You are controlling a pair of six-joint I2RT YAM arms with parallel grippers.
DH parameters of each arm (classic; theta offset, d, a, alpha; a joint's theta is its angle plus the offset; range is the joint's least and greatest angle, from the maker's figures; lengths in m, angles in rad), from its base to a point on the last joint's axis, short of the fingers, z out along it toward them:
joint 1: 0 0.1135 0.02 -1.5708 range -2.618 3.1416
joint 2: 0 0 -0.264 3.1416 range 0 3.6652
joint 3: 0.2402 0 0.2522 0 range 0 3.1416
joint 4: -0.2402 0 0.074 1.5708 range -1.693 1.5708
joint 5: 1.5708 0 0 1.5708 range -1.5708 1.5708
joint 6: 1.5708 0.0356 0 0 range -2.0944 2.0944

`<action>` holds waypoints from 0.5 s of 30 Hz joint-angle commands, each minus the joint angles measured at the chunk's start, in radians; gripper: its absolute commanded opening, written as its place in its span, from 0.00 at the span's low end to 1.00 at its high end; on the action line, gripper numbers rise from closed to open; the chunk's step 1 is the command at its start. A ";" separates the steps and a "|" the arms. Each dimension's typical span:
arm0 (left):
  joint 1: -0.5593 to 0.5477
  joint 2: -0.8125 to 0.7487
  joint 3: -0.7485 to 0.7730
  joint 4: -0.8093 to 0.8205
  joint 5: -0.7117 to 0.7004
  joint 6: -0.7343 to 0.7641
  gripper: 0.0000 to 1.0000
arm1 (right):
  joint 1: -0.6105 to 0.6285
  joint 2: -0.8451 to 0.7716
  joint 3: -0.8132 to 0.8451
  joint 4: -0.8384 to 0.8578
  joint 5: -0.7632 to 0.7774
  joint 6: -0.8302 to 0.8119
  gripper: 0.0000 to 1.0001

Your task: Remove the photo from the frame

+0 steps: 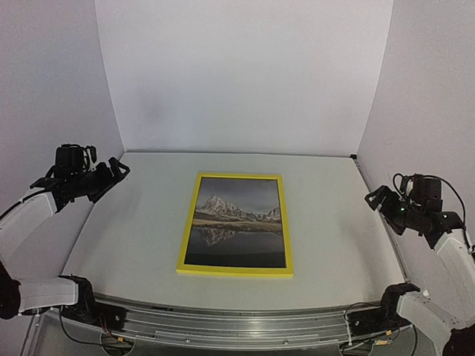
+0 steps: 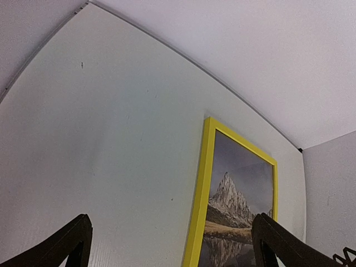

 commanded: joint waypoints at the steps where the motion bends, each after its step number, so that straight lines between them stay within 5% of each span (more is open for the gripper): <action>1: -0.017 0.074 -0.057 0.148 0.195 -0.040 0.99 | -0.004 0.007 -0.011 0.036 -0.130 -0.003 0.98; 8: -0.266 0.330 -0.043 0.262 0.112 -0.071 1.00 | 0.062 0.264 0.001 0.089 -0.490 0.066 0.98; 15: -0.344 0.552 0.033 0.287 0.072 -0.032 0.99 | 0.451 0.544 0.122 0.123 -0.097 0.087 0.94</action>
